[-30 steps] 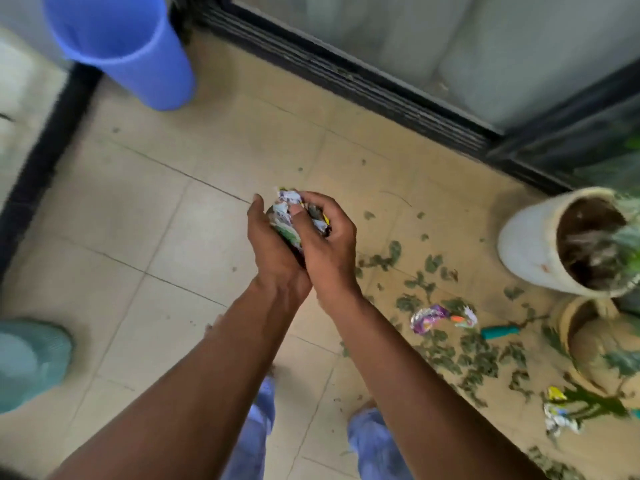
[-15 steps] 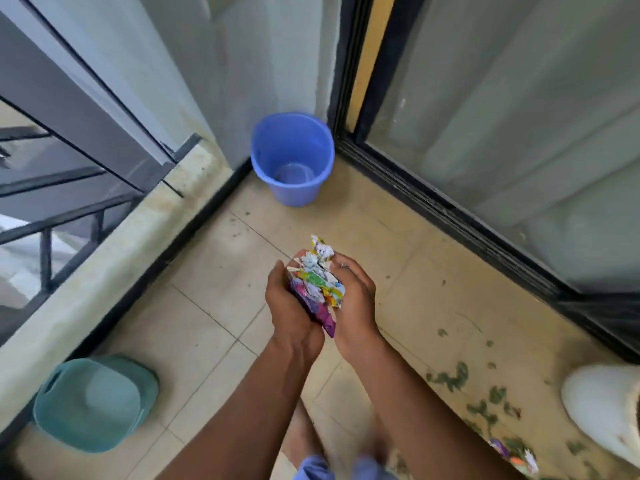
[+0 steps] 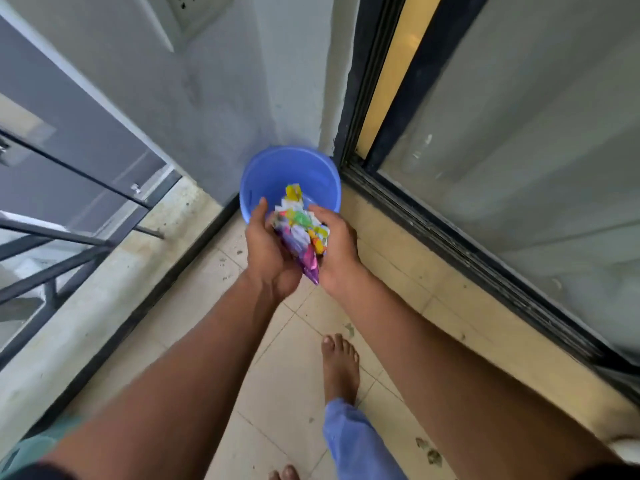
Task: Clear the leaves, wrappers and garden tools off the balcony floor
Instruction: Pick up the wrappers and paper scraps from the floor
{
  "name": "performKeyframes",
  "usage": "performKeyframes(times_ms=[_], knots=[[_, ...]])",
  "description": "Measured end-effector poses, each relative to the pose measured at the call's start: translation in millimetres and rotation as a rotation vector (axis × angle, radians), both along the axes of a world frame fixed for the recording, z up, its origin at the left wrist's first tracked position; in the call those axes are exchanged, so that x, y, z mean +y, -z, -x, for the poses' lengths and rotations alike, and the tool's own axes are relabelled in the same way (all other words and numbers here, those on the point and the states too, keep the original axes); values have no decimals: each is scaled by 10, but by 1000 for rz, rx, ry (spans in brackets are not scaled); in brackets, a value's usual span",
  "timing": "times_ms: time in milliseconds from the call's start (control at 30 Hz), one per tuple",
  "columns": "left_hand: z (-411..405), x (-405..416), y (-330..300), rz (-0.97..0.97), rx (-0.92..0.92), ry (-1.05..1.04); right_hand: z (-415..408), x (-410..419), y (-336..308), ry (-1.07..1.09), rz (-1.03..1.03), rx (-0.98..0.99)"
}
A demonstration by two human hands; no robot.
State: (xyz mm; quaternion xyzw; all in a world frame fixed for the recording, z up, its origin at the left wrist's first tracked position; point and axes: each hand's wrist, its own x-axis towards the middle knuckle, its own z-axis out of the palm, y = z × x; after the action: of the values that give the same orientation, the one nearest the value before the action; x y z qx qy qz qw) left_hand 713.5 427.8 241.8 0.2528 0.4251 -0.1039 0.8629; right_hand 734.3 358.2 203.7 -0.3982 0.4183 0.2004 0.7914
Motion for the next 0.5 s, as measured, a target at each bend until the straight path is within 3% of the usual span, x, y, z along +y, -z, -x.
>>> performKeyframes(times_ms=[133,300,500], knots=[[-573,141,141,-13,63,18,-598,20,123,-120,-130,90],[-836,395,269,-236,166,25,-1018,-85,243,-364,21,194],[-748,418,364,-262,204,112,-1039,-237,398,-421,39,164]])
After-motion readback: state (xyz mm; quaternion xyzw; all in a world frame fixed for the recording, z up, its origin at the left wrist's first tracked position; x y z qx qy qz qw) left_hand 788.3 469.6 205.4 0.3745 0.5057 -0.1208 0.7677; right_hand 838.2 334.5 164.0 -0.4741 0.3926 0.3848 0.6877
